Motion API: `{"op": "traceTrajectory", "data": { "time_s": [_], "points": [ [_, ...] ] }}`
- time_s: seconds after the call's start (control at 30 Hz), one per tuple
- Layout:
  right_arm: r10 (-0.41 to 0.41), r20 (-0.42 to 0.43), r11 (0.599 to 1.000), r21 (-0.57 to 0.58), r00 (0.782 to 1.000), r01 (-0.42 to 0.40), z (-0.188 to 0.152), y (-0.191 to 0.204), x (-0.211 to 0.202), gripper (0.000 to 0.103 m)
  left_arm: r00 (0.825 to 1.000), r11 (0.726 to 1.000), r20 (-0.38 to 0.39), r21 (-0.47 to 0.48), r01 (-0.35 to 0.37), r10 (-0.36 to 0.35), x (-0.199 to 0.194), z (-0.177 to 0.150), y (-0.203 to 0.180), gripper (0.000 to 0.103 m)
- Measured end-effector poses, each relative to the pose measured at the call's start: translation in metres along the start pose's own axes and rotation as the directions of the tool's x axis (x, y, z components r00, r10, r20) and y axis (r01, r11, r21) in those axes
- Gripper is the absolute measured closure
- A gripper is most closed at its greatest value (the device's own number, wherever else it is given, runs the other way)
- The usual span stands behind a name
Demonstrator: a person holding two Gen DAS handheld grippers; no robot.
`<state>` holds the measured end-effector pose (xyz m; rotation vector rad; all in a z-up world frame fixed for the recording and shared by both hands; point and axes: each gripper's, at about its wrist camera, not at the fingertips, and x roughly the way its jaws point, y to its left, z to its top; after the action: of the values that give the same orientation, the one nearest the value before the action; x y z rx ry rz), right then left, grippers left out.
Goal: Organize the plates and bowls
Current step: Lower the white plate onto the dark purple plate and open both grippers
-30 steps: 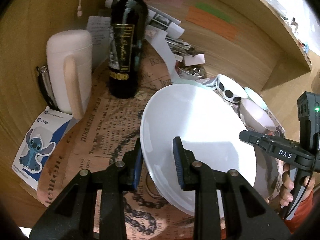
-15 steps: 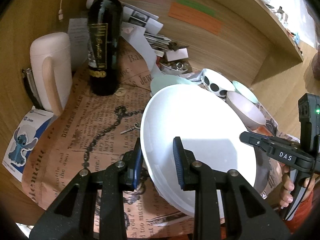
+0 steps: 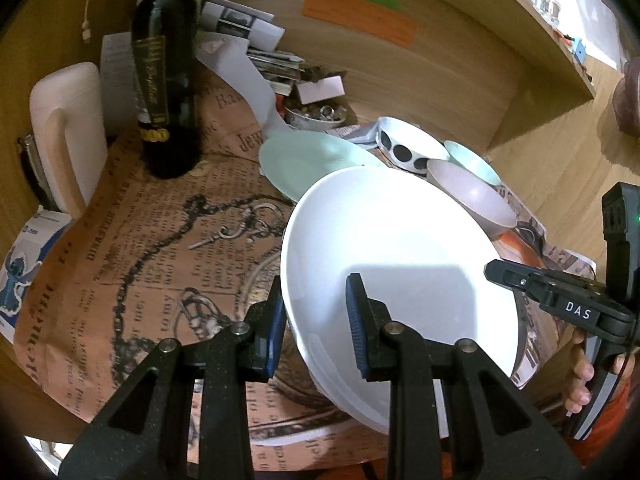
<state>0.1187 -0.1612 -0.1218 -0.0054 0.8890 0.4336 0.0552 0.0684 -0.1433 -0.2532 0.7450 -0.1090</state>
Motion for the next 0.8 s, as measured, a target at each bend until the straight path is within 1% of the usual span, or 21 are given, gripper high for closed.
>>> {"op": "traceTrajectory", "data": {
  "time_s": [0.33, 0.57, 0.8],
  "points": [
    [-0.011, -0.006, 1.000, 0.029, 1.000, 0.011, -0.013, -0.024, -0.007, 0.085, 1.000, 0.999, -0.031, 0.032, -0.001, 0.002, 0.011, -0.008, -0.029, 0.075],
    [-0.012, -0.006, 0.999, 0.044, 1.000, 0.012, -0.019, -0.040, -0.010, 0.085, 0.998, 0.999, -0.069, 0.050, -0.011, 0.015, 0.023, -0.014, -0.042, 0.075],
    [-0.025, 0.002, 0.997, 0.067, 1.000, 0.024, -0.022, -0.052, -0.013, 0.084, 0.995, 0.998, -0.095, 0.070, -0.002, 0.009, 0.035, -0.017, -0.052, 0.075]
  ]
}}
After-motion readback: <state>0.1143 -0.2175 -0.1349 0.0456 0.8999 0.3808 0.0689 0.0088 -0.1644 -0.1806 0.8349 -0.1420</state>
